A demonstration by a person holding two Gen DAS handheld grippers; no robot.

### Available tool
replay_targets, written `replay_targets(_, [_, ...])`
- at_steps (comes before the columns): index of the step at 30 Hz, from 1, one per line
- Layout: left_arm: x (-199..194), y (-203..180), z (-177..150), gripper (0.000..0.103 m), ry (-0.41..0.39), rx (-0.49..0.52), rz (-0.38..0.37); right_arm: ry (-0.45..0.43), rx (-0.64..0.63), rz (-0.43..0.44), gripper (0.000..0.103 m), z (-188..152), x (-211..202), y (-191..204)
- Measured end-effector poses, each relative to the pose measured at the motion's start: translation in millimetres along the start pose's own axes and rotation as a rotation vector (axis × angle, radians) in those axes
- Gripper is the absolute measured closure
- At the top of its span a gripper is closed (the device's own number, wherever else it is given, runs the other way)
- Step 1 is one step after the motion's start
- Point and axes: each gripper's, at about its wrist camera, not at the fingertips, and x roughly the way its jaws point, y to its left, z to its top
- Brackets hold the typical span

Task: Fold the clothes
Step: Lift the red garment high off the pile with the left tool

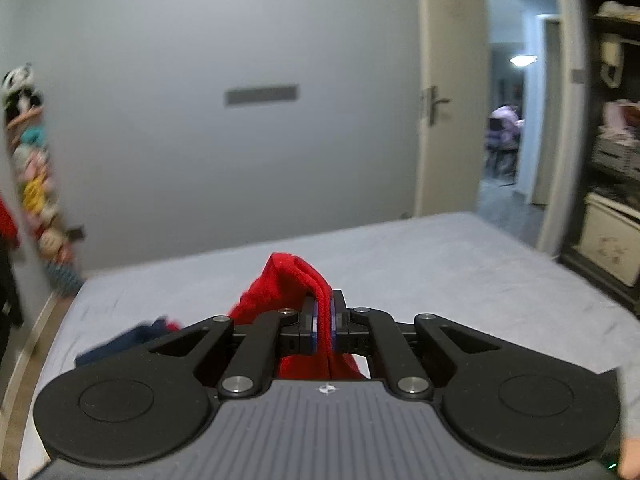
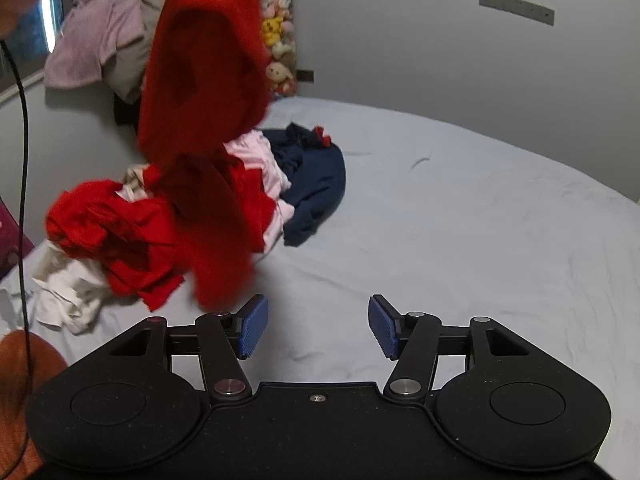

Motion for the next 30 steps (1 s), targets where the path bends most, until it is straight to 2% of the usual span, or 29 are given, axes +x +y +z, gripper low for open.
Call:
replay_targets(6, [-18.1, -57.9, 44.6, 0.098, -0.084, 0.064, -0.079, -0.055, 0.013, 0.027, 0.042, -1.8, -45.3, 0.4])
replay_targets(11, [-41.7, -109.2, 80.8, 0.098, -0.192, 0.132, -0.121, -0.116, 0.004, 0.001, 0.041, -2.8, -86.6, -1.9])
replay_targets(14, [-62.0, -134.8, 100.4, 0.098, -0.251, 0.134, -0.15, -0.127, 0.017, -0.007, 0.04, -6.0, -99.8, -3.1])
replay_targets(19, [-77.0, -141.3, 119.1, 0.098, -0.313, 0.082, -0.184, -0.137, 0.035, -0.111, 0.039, -18.6, -116.1, -12.7])
replay_targets(21, [-86.3, -142.9, 128.6, 0.098, -0.328, 0.056, -0.198, -0.131, 0.051, -0.206, 0.039, -23.7, -116.3, -27.4])
replay_targets(24, [-103.3, -146.8, 143.4, 0.098, -0.35, 0.044, -0.202, -0.12, 0.096, -0.232, 0.038, -25.3, -111.1, -43.9])
replay_targets(27, [-118.7, -146.5, 151.5, 0.098, -0.387, 0.056, -0.167, -0.13, 0.145, -0.245, 0.038, -28.0, -103.6, -53.6])
replay_targets(29, [-129.6, -142.6, 157.5, 0.098, -0.409, 0.042, -0.139, -0.138, 0.155, -0.28, 0.043, -30.6, -99.5, -55.4])
replay_targets(30, [-133.1, -137.7, 159.5, 0.098, -0.42, 0.034, -0.114, -0.142, 0.161, -0.291, 0.063, -32.8, -98.2, -57.3])
